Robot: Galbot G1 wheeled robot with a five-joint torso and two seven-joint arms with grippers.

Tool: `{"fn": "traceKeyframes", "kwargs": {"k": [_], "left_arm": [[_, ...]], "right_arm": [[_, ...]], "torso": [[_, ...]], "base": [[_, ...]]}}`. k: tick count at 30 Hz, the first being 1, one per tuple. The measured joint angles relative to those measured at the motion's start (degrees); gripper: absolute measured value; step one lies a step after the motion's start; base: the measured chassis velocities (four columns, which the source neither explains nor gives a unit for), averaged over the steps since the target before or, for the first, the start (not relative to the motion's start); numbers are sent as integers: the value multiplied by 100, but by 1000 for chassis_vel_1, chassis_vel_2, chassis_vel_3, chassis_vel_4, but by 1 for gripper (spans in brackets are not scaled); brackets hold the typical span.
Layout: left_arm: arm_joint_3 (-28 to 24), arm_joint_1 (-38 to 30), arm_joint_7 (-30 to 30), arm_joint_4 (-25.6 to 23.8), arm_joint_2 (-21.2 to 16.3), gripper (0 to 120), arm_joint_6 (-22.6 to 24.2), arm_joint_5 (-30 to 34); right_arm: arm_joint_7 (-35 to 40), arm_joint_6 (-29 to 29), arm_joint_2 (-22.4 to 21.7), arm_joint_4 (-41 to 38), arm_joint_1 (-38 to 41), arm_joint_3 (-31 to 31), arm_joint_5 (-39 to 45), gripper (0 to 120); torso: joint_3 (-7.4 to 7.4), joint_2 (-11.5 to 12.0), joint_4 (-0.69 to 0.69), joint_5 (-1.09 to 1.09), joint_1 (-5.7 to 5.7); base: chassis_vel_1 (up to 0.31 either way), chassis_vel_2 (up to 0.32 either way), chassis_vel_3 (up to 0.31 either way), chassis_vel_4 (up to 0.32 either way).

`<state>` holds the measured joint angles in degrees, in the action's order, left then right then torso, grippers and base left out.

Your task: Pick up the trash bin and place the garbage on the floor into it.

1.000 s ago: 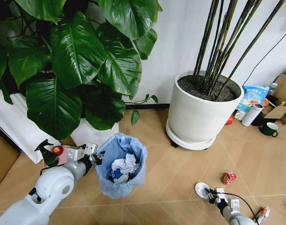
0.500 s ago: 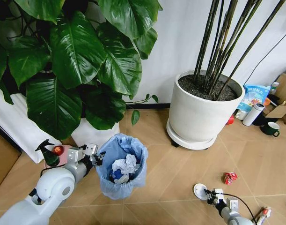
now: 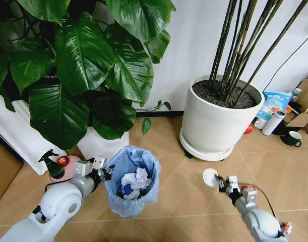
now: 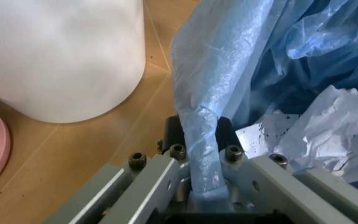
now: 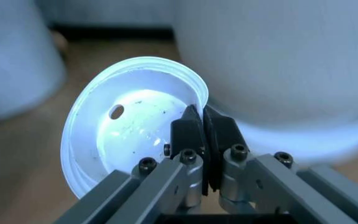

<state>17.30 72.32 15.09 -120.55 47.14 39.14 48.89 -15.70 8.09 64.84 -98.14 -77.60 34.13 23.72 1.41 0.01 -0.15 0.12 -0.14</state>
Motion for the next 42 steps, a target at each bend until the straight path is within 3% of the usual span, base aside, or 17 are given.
{"fn": "traceKeyframes", "kwargs": {"k": [5, 14, 21, 27, 35, 39, 42], "left_arm": [[-25, -18, 0, 33, -8, 0, 1, -1], [-102, -154, -18, 154, -4, 0, 71, 20], [-214, -320, -10, 272, -24, 0, 243, 105], [-251, -403, -13, 303, -41, 0, 273, 177], [-271, -422, -21, 321, -35, 0, 276, 186], [-271, -424, -26, 323, -25, 0, 277, 186], [-271, -423, -28, 322, -17, 0, 276, 186]], "right_arm": [[275, 269, -516, -973, 282, -486, 460, 0], [478, 509, -1186, -1761, 1140, -1352, 1064, 0], [480, 729, -1560, -2178, 2010, -2768, 1617, 0], [491, 784, -1462, -2037, 2554, -3726, 1679, 0], [552, 810, -1300, -1678, 2833, -4491, 1506, 0], [647, 840, -1275, -1585, 2850, -4640, 1358, 0], [733, 871, -1240, -1562, 2856, -4673, 1323, 7]], "torso": [[-1, -1, 1, 0, 0], [0, -1, 1, -2, 1], [0, -1, 0, 0, 1], [0, -1, 1, -2, 1], [0, -1, 1, -1, 0], [0, -1, 0, -1, 0], [0, -1, 0, -1, 0]], "base": [[0, 0, 0, 0], [0, 0, 0, 0], [0, 0, 0, 0], [0, 0, 0, 0], [0, 0, 0, 0], [0, 0, 0, 0], [0, 0, 0, 0]]}}
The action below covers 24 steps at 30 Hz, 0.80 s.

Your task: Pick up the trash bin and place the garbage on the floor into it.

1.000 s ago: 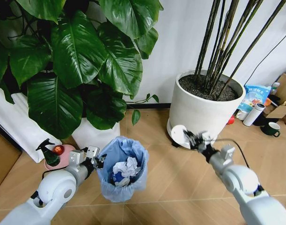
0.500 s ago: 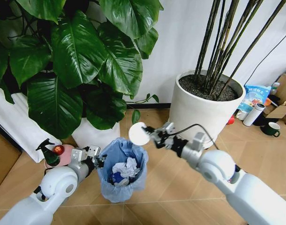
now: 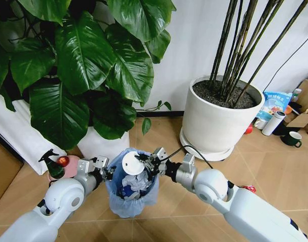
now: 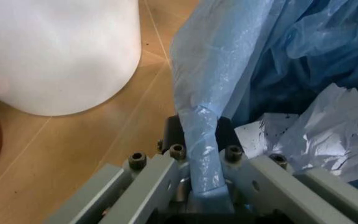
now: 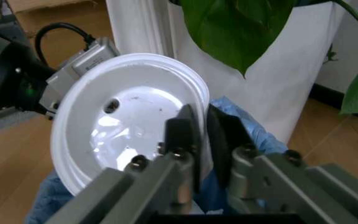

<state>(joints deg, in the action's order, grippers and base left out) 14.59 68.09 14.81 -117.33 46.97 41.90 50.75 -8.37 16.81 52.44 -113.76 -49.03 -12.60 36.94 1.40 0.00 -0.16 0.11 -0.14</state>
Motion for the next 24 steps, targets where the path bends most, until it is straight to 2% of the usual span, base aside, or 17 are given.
{"fn": "traceKeyframes", "kwargs": {"k": [5, 7, 9, 10, 13, 14, 18, 20, 23, 24], "left_arm": [[0, 0, -3, -3, 18, 0, -3, -2], [0, 0, -5, -6, 18, 0, -4, -2], [2, 5, -44, -16, 11, 0, -6, -19], [2, 5, -44, -16, 11, 0, -6, -19], [3, 20, -52, -28, 13, 0, -14, -31], [3, 20, -52, -28, 13, 0, -14, -31], [8, 21, -47, -47, 13, 0, -17, -33], [10, 22, -45, -50, 12, 0, -17, -33], [27, 45, -36, -58, 16, 0, -18, -34], [27, 45, -36, -58, 16, 0, -18, -34]], "right_arm": [[108, 23, 47, 35, 12, -59, -48, 30], [113, 23, 47, 47, -1, -66, -73, 34], [118, 23, 40, 52, -51, -74, -114, 45], [118, 23, 40, 52, -51, -74, -114, 45], [123, 23, 35, 52, -119, -75, -148, 58], [123, 23, 35, 52, -119, -75, -148, 58], [153, 22, 37, 22, -178, -50, -162, 77], [163, 21, 39, 14, -183, -39, -162, 79], [314, 10, 89, -70, -224, 123, -143, 93], [314, 10, 89, -70, -224, 123, -143, 93]], "torso": [[0, 0, 1, 0, 0], [0, 0, 1, 1, 0], [0, 0, 0, 0, 0], [0, 0, 0, 0, 0], [0, 0, 1, 0, 0], [0, 0, 1, 0, 0], [0, 0, 1, 0, 0], [0, 0, 0, 0, 0], [0, 0, 1, 0, 0], [0, 0, 1, 0, 0]], "base": [[0, 0, 0, 0], [0, 0, 0, 0], [0, 0, 0, 0], [0, 0, 0, 0], [0, 0, 0, 0], [0, 0, 0, 0], [0, 0, 0, 0], [0, 0, 0, 0], [0, 0, 0, 0], [0, 0, 0, 0]]}}
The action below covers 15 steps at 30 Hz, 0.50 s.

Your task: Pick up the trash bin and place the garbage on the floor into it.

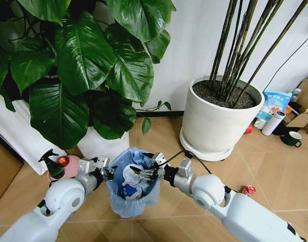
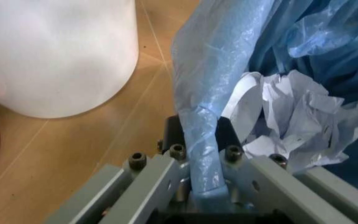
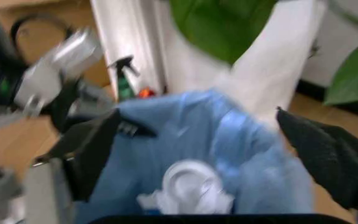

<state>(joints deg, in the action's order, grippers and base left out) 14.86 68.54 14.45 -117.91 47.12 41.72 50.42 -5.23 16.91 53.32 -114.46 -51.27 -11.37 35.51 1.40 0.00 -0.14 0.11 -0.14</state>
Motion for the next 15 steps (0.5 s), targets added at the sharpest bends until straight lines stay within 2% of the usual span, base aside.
{"fn": "traceKeyframes", "kwargs": {"k": [2, 4, 7, 9, 10, 11, 13, 14, 15], "left_arm": [[19, 40, 2, -10, 14, 0, -2, -20], [56, 91, 4, -39, 27, 0, -4, -34], [84, 114, 2, -54, 27, 0, -6, -41], [124, 124, -6, -65, 25, 0, -9, -47], [159, 126, -12, -70, 23, 0, -14, -57], [159, 126, -12, -70, 23, 0, -14, -57], [175, 138, -16, -75, 36, 0, -17, -64], [190, 152, -21, -83, 58, 0, -23, -82], [190, 152, -21, -83, 58, 0, -23, -82]], "right_arm": [[175, -3, 19, -107, -86, 240, 38, 99], [325, -24, -34, -200, -242, 572, 47, 100], [450, -53, -120, -256, -365, 771, 57, 100], [524, -70, -227, -335, -576, 1074, 70, 100], [554, -82, -324, -390, -819, 1488, 81, 100], [554, -82, -324, -390, -819, 1488, 81, 100], [553, -85, -371, -396, -1032, 1791, 89, 100], [535, -106, -390, -380, -1276, 2171, 78, 100], [535, -106, -390, -380, -1276, 2171, 78, 100]], "torso": [[0, 0, 0, 1, 0], [0, 0, 0, 0, 0], [0, 0, 0, 2, 0], [0, 0, 2, -3, 0], [-1, -1, -1, 2, 0], [-1, -1, -1, 2, 0], [0, -1, -2, -1, 0], [-1, -1, 0, -2, 0], [-1, -1, 0, -2, 0]], "base": [[0, 0, 0, 0], [0, 0, 0, 0], [0, 0, 0, 0], [0, 0, 0, 0], [0, 0, 0, 0], [0, 0, 0, 0], [0, 0, 0, 0], [0, 0, 0, 0], [0, 0, 0, 0]]}}
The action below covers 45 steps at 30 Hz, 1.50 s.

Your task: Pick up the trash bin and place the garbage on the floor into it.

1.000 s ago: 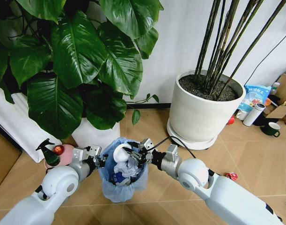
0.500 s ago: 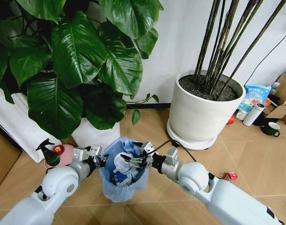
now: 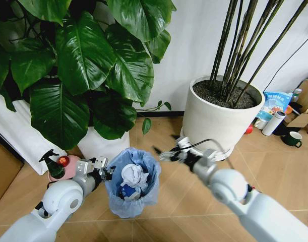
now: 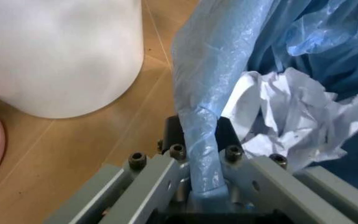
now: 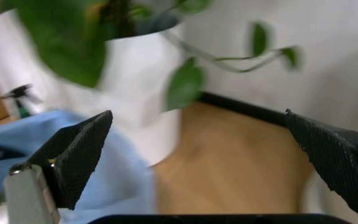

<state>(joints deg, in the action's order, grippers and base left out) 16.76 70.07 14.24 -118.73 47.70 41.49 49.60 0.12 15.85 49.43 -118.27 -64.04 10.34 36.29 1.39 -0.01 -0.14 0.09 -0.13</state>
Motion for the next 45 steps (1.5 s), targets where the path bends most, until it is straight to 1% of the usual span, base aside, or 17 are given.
{"fn": "traceKeyframes", "kwargs": {"k": [1, 2, 4, 6, 7, 8, 10, 12, 16, 17, 19, 22, 24, 29, 32, 39, 45], "left_arm": [[9, 9, -4, -10, 13, 0, -3, -7], [9, 9, -4, -10, 13, 0, -3, -7], [25, 13, -14, -16, 24, 0, -6, -12], [32, 6, -21, -15, 43, 0, -11, -14], [35, 2, -33, -13, 47, 0, -14, -15], [35, 2, -33, -13, 47, 0, -14, -15], [43, -4, -63, -3, 54, 0, -23, -29], [45, -8, -101, 16, 72, 0, -30, -49], [47, -9, -118, 19, 72, 0, -38, -58], [51, -10, -144, 21, 72, 0, -44, -65], [51, -12, -174, 29, 76, 0, -48, -83], [49, -13, -180, 30, 86, 0, -50, -90], [21, -13, -187, 30, 114, 0, -55, -107], [10, -4, -188, 13, 116, 0, -58, -116], [17, 50, -193, -26, 70, 0, -72, -125], [-29, 75, -199, -47, 79, 0, -88, -148], [-40, 72, -203, -47, 73, 0, -92, -154]], "right_arm": [[-42, -19, -2, 27, -243, 277, -14, 100], [-42, -19, -2, 27, -243, 277, -14, 100], [-150, -91, 17, 92, -756, 794, -81, 100], [-333, -223, 81, 246, -1293, 1333, -221, 100], [-399, -282, 120, 341, -1480, 1522, -273, 100], [-399, -282, 120, 341, -1480, 1522, -273, 100], [-466, -377, 214, 591, -1739, 1859, -340, 100], [-469, -511, 382, 1058, -1961, 2236, -401, 100], [-417, -558, 465, 1291, -2010, 2387, -426, 100], [-212, -583, 590, 1689, -2047, 2610, -500, 100], [85, -580, 717, 2049, -2054, 2746, -579, 100], [179, -566, 779, 2168, -2051, 2783, -584, 100], [522, -515, 1031, 2587, -1953, 2839, -558, 100], [791, -506, 1295, 3103, -1767, 2870, -575, 100], [917, -534, 1631, 3989, -1363, 2929, -593, 100], [967, -560, 1697, 4740, -931, 2946, -531, 100], [1006, -481, 1693, 4915, -819, 2940, -365, 100]], "torso": [[0, 0, 0, 5, 0], [0, 0, 0, 5, 0], [0, 0, -2, -3, 0], [0, 0, -3, 4, 0], [0, 0, -2, 1, 0], [0, 0, -2, 1, 0], [0, 0, -2, 1, 0], [0, 0, -1, 1, 0], [0, 0, -1, -1, 0], [0, 0, 0, 1, 0], [0, 0, -1, 1, 0], [0, 0, -1, 1, 0], [0, 0, 0, 2, 0], [0, 0, 0, 0, 0], [1, 0, -1, 1, 0], [1, 1, 0, 2, 0], [1, 1, 0, 3, 0]], "base": [[0, 0, 0, 0], [0, 0, 0, 0], [0, 0, 0, 0], [0, 0, 0, 0], [0, 0, 0, 0], [0, 0, 0, 0], [0, 0, 0, 0], [0, 0, 0, 0], [0, 0, 0, 0], [0, 0, 0, 0], [0, 0, 0, 0], [0, 0, 0, 0], [0, 0, 0, 0], [0, 0, 0, 0], [0, 0, 0, 0], [0, 0, 0, 0], [0, 0, 0, 0]]}}
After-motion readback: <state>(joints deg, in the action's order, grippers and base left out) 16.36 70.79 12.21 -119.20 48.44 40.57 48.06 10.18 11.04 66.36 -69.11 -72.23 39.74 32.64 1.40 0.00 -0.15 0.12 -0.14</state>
